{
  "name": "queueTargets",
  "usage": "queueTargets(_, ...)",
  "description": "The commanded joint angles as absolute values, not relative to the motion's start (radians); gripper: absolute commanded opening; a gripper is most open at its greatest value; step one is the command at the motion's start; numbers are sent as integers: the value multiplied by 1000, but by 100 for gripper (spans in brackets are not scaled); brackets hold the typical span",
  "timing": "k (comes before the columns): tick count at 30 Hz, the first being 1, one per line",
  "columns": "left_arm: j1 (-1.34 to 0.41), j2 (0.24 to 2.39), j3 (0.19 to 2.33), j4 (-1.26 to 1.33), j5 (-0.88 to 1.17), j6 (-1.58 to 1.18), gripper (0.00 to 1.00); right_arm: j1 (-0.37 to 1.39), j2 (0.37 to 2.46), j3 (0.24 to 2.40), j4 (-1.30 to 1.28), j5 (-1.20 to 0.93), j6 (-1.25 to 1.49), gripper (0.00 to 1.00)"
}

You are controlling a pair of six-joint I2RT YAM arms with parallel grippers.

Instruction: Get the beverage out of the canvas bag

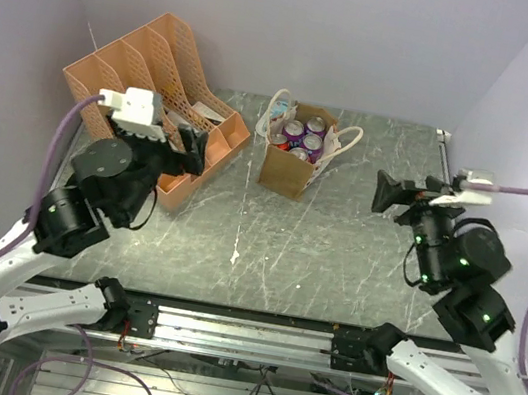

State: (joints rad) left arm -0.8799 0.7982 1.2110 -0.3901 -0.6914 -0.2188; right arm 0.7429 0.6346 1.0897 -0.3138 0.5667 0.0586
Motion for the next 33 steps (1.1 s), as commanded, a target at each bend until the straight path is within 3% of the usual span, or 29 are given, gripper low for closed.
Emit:
queueTargets(1,-862,884,1239,-304,-706,-160,99,710,712,1028,-304,658,153,100)
queueTargets(11,-818,1069,1205,-142,-646,-53,99,634,991,976,-337,697,317,100)
queueTargets(21,-785,1144,1139,11,-607,36,99,578,1135,896,-172,519,426,100)
queueTargets(33,-771,1132,1025,201,-606,143,98,540,1389,972,20,357,595,100)
